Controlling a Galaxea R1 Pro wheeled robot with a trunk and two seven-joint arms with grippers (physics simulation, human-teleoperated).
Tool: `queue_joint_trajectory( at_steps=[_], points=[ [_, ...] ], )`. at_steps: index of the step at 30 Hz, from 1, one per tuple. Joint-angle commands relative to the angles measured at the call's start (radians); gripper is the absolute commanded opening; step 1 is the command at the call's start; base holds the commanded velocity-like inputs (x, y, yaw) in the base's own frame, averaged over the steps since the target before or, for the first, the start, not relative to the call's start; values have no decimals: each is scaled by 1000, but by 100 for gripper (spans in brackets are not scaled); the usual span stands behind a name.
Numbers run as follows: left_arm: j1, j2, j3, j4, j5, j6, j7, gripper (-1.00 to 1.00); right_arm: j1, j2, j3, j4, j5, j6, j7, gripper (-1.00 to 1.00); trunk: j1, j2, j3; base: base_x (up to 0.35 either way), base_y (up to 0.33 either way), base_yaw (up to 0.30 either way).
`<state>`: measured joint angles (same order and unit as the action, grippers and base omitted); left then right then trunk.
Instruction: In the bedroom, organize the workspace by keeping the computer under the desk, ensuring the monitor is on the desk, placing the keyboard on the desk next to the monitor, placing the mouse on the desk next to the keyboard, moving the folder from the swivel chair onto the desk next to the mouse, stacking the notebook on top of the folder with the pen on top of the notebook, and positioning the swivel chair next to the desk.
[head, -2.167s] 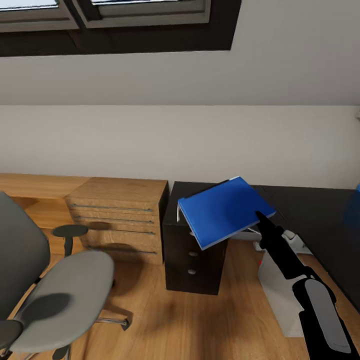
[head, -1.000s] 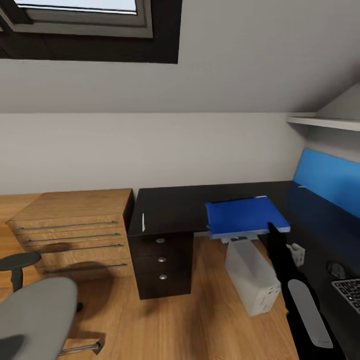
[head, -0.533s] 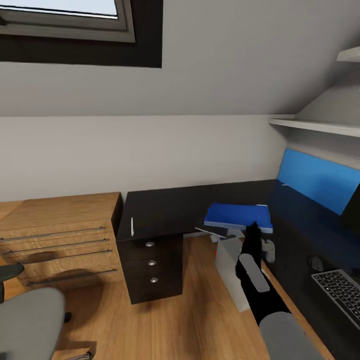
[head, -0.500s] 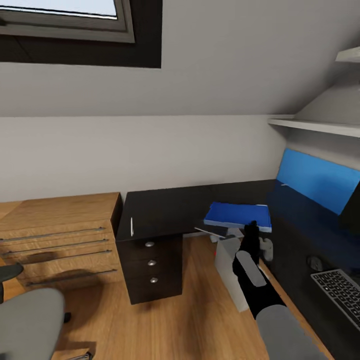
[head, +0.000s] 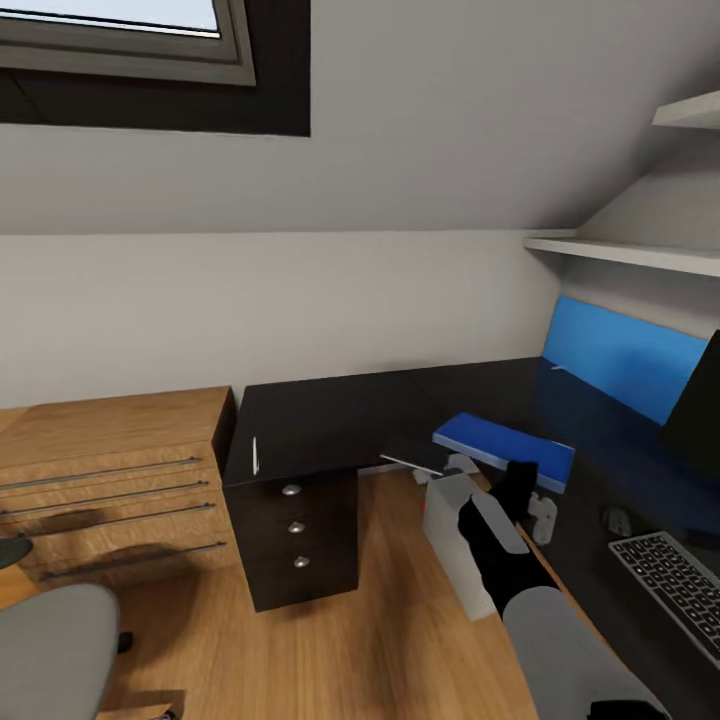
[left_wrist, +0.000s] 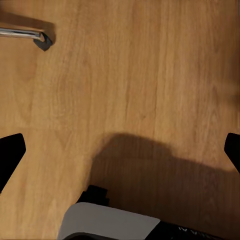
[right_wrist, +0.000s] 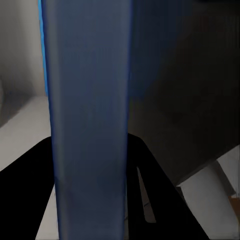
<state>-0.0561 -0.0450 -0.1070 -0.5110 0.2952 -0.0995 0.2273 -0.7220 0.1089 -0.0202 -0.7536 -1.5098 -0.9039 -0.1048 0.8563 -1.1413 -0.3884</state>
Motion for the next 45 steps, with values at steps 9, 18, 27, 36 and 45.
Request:
queue_joint_trajectory(
  at_steps=[9, 18, 27, 36, 45],
  points=[
    [-1, -7, -9, 0, 8, -3, 8, 100, -1, -6, -8, -2, -44, -1, -9, -100, 0, -1, -1, 154, -127, -1],
    [-1, -10, -10, 0, 8, -3, 9, 100, -1, -7, -10, 0, -48, 0, -9, -100, 0, -1, -1, 243, -228, 0],
    [-1, -7, -8, -5, 8, -36, 9, 100, -1, -7, -25, 17, -49, 1, -9, -100, 0, -1, -1, 83, -94, 0],
    [-1, -6, -9, -5, 9, -172, 7, 100, 0, -6, -66, 19, -50, 3, -10, -100, 0, -1, -1, 1, -1, 0],
    [-1, -6, -9, -4, 9, -181, 7, 100, 0, -3, -67, 19, -49, 2, -10, -100, 0, -1, -4, 0, 0, -99]
  ],
)
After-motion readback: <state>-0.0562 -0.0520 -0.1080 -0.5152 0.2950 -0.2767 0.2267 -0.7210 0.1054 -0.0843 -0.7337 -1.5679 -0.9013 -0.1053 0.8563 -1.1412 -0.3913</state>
